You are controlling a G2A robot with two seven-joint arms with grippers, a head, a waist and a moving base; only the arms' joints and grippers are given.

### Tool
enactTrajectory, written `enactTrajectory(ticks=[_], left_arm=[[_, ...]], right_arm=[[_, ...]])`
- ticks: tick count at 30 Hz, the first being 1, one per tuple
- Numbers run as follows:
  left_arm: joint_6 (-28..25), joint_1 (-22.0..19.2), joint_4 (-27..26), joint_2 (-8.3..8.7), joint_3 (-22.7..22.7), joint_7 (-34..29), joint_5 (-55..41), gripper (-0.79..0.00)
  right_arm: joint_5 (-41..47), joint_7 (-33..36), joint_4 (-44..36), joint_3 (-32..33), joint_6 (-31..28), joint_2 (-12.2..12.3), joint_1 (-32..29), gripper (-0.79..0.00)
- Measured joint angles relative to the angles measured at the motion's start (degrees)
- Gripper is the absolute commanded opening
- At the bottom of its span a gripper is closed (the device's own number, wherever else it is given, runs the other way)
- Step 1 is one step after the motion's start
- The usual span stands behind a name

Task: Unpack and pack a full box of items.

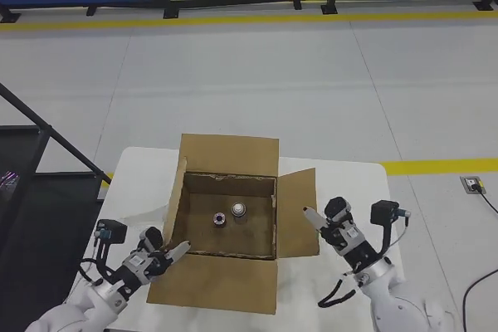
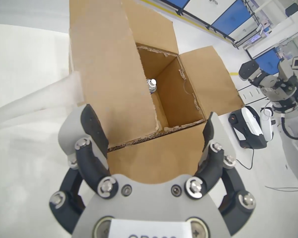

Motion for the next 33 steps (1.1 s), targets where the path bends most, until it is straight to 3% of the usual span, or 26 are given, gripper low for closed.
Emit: enactTrajectory(ticks=[3,8,13,16,20,27,33], left_arm=[[1.1,-1.2,1.0,-0.06,2.6,-0.5,1.5,0.0],[2.9,-2.9,2.6,-0.09,5.8,-1.4,3.9,0.0],[4.7,-4.0,3.9,-0.14,7.7,-0.9,6.1,0.0],[5.6,-4.4,4.3,-0.17,8.3,-0.6,6.2,0.0],[6.7,-4.9,4.6,-0.19,8.7,-0.3,6.3,0.0],[8.1,-5.1,4.4,-0.22,8.4,0.9,4.9,0.0],[8.9,-3.8,1.2,-0.05,4.5,1.7,0.4,0.0]], right_arm=[[5.9,7.1,5.7,2.2,1.2,0.7,3.7,0.0],[15.0,19.4,14.9,1.2,-2.4,1.7,10.8,0.0],[26.4,30.1,16.9,-1.1,-10.1,2.6,13.7,0.0],[30.1,34.2,16.6,-3.8,-11.8,2.9,14.9,0.0],[29.9,34.3,16.4,-8.2,-12.7,3.0,16.3,0.0],[21.6,27.5,19.5,-16.1,-10.1,2.6,19.9,0.0],[17.0,23.0,26.4,-21.5,-7.9,2.2,24.3,0.0]])
